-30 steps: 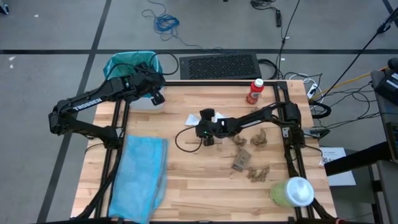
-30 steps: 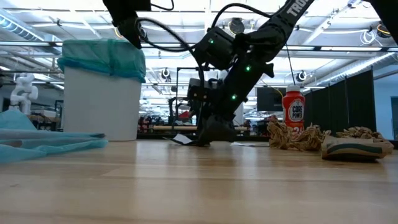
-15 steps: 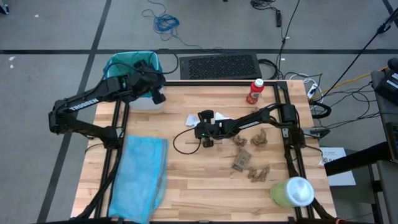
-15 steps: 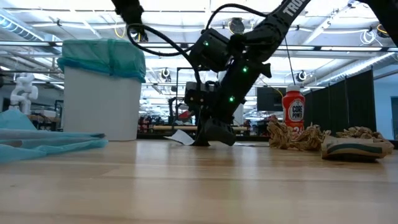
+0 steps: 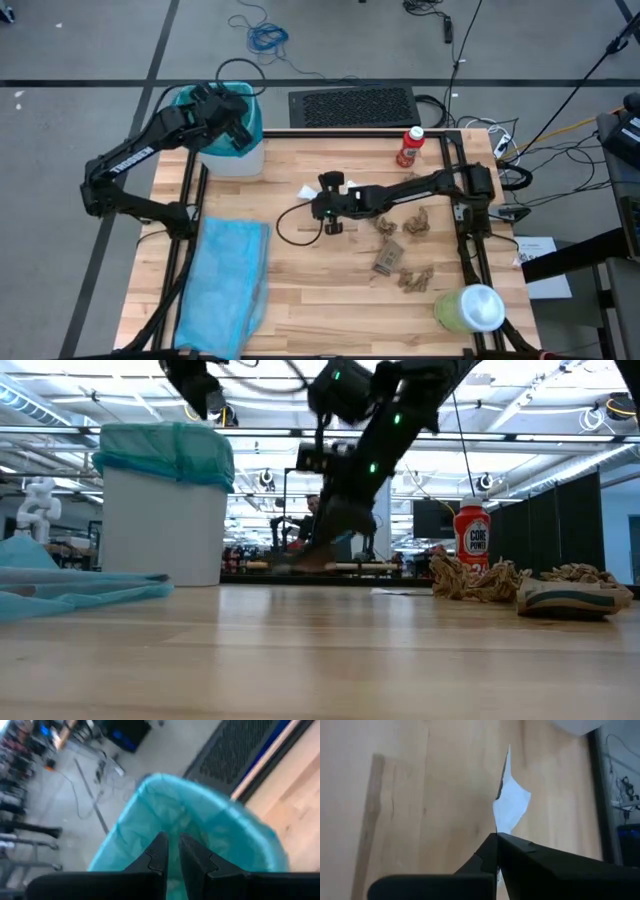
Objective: Place trash/remove bag and relplace
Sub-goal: Put the white paper into the trash bin
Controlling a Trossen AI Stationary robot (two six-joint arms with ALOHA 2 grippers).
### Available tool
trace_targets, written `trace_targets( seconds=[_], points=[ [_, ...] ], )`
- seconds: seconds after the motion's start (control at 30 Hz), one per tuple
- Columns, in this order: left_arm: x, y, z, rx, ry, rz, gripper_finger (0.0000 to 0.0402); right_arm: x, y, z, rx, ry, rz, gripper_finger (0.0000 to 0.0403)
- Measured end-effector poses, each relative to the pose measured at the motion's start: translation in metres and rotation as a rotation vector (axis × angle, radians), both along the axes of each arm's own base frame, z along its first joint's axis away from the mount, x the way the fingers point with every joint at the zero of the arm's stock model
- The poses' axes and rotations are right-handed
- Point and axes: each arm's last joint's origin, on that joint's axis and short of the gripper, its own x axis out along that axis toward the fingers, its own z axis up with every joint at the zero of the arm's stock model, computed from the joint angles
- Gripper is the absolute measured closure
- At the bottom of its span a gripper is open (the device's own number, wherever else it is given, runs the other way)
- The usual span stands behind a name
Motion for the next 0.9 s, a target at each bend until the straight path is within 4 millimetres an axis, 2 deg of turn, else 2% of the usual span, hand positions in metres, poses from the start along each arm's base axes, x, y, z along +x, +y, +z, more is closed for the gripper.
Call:
trace_targets(
  seconds=[0.13, 0.33, 0.5, 0.7, 0.9],
  points=[
    [-0.007, 0.013, -0.002, -0.053, -0.027, 0.022, 0.0396, -0.009, 0.0, 0.027, -0.001, -0.044, -0.002, 0.0403],
    [-0.007, 0.026, -0.01, -0.146, -0.036, 0.018, 0.04, -0.026, -0.002, 0.066, -0.003, -0.113, -0.007, 0.0403],
    [0.001, 0.034, -0.02, -0.285, -0.087, -0.07, 0.04, -0.04, -0.008, 0.091, -0.007, -0.17, -0.022, 0.0403],
    [0.012, 0.038, -0.032, -0.436, -0.114, -0.161, 0.0401, -0.054, -0.015, 0.11, 0.001, -0.196, -0.036, 0.0403],
    [0.019, 0.036, -0.03, -0.513, -0.225, -0.289, 0.0401, -0.061, -0.019, 0.119, 0.01, -0.213, -0.043, 0.0403]
  ],
)
